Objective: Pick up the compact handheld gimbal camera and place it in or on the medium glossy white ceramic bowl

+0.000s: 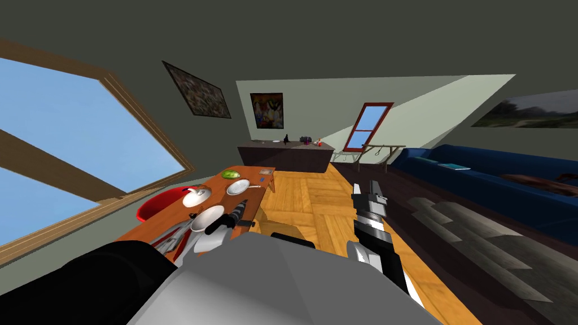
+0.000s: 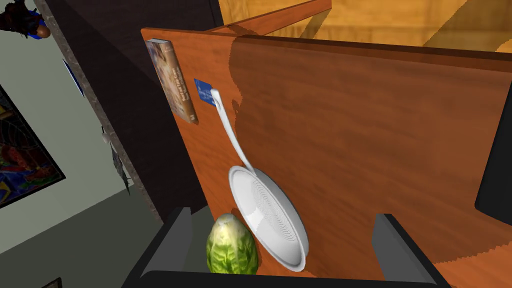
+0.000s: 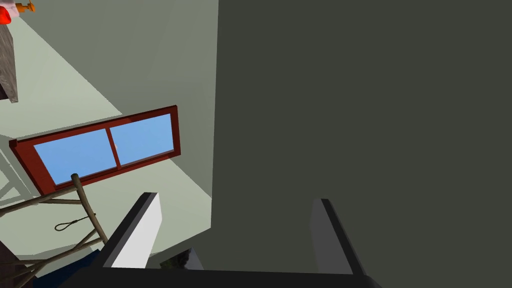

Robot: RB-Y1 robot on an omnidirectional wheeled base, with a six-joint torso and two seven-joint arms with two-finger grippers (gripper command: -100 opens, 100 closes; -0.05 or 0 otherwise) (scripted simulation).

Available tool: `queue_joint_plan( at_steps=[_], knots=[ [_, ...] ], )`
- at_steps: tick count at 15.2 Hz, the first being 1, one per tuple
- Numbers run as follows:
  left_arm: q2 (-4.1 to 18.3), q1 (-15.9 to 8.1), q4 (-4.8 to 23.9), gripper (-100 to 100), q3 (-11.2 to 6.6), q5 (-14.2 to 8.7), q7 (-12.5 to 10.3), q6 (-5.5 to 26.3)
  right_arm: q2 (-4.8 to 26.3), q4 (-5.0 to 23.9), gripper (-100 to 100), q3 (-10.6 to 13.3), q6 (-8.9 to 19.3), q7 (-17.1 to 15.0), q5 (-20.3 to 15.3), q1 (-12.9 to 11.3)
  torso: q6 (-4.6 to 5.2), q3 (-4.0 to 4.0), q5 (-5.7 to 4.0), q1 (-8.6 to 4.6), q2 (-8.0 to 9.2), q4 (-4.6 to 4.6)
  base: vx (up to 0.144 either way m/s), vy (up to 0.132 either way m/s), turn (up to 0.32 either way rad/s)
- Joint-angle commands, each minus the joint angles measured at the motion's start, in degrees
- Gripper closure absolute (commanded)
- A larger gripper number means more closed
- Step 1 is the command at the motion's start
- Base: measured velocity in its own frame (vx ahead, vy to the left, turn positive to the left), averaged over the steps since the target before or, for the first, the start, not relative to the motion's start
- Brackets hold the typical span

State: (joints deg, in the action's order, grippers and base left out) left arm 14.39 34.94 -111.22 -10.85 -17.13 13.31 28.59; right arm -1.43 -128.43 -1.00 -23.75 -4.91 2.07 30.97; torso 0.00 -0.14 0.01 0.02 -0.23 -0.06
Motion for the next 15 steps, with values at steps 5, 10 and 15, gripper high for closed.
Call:
queue_joint_plan(
  at_steps=[5,10,15],
  knots=[
    [0.0,0.4,2.2,-100,-1.55,-1.8,1.1,6.9,0.0,0.0,0,0.0,0.0,0.0,0.0,0.0,0.00,-0.01,-0.01,-0.04,-0.03,0.00,0.063,0.007,-0.046],
    [0.1,0.7,3.1,-100,-2.28,-2.7,1.6,10.8,0.0,0.0,0,0.0,0.0,0.0,0.0,0.0,0.00,0.02,-0.01,-0.03,0.03,0.01,0.042,0.007,-0.030],
    [0.3,1.2,4.9,-100,-3.68,-4.5,2.5,16.9,0.0,0.0,0,0.0,0.0,0.0,0.0,0.0,0.01,0.00,-0.01,-0.02,0.00,0.01,0.056,0.010,-0.047]
  ],
)
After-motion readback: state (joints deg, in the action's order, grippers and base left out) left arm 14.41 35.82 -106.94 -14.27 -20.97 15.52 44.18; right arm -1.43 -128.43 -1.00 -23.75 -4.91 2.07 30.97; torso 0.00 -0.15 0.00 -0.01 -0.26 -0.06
